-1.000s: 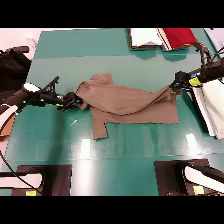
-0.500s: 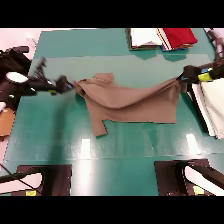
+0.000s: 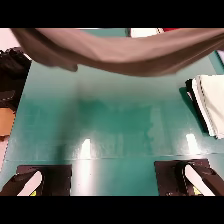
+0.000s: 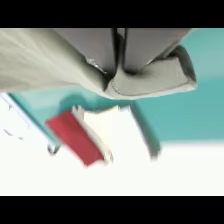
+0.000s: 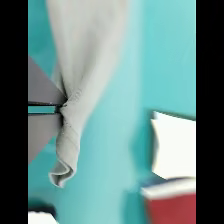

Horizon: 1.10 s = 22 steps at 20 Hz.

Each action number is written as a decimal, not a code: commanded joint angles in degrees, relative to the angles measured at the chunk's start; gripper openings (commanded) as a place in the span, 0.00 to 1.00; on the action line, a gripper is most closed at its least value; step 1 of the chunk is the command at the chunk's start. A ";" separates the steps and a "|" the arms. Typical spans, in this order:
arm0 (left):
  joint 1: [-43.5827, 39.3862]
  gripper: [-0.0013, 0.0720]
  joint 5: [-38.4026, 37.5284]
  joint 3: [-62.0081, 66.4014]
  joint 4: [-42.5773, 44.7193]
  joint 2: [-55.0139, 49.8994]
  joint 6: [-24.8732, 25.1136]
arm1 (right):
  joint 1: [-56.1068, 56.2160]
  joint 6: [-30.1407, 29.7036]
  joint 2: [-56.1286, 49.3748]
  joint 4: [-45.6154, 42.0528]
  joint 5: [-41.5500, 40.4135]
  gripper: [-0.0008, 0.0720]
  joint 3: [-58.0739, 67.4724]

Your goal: Fold the shirts.

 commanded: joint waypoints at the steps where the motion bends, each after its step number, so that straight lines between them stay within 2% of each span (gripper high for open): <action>1: 0.46 0.06 -1.01 7.45 1.33 6.93 0.11 | -5.42 -0.04 1.38 -0.11 5.51 0.03 8.61; 4: 0.46 0.06 -3.54 10.21 1.33 8.39 -0.28 | -8.81 -0.02 -1.95 0.02 11.06 0.03 14.91; 7: 0.46 0.06 -8.76 7.89 3.41 8.00 -2.82 | -6.21 0.00 -5.92 0.02 12.39 0.03 15.82; 10: 0.46 0.06 -12.09 -2.45 7.26 6.49 -4.70 | 0.42 0.63 -11.02 -0.44 13.88 0.03 7.69; 13: -0.17 0.06 -12.81 -19.08 8.94 4.11 -4.63 | 7.61 0.76 -17.66 -5.33 14.58 0.03 -4.04; 15: -1.81 0.06 -11.23 -29.42 10.99 1.01 -4.35 | 11.87 0.83 -22.95 -9.97 13.09 0.03 -11.56; 17: -4.00 0.06 -5.44 -37.53 12.81 -3.41 -1.68 | 14.82 0.81 -28.28 -10.49 9.14 0.03 -16.46; 20: -5.60 0.06 4.33 -39.19 12.87 -12.83 2.34 | 17.55 0.81 -35.17 -9.64 1.31 0.04 -16.90; 21: -5.49 0.06 6.95 -37.73 12.98 -15.61 2.29 | 17.86 0.81 -37.11 -8.35 0.24 0.08 -15.13; 22: -5.01 0.06 8.52 -35.32 13.18 -18.29 2.64 | 17.86 0.81 -38.82 -6.73 -0.26 0.34 -12.66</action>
